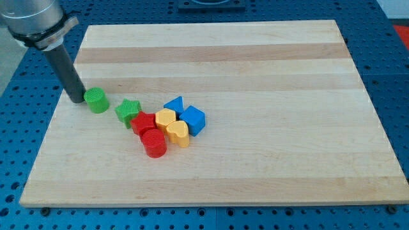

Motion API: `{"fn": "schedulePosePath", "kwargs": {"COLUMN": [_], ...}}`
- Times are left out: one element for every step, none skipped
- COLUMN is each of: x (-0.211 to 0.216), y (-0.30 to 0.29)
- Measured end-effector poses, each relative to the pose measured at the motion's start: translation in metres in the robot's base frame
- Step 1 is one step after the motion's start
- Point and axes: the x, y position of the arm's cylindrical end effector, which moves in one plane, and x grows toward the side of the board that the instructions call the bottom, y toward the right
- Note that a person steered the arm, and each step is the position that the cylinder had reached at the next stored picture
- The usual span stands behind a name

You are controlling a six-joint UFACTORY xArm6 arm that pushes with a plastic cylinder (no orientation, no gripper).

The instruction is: Move the green circle to the green star

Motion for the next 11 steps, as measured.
{"fn": "schedulePosePath", "kwargs": {"x": [0.012, 0.013, 0.003, -0.011, -0.013, -0.013, -0.027, -0.06, -0.063, -0.029, 0.001], "y": [-0.005, 0.012, 0.062, 0.107, 0.111, 0.11, 0.11, 0.131, 0.158, 0.161, 0.154]}}
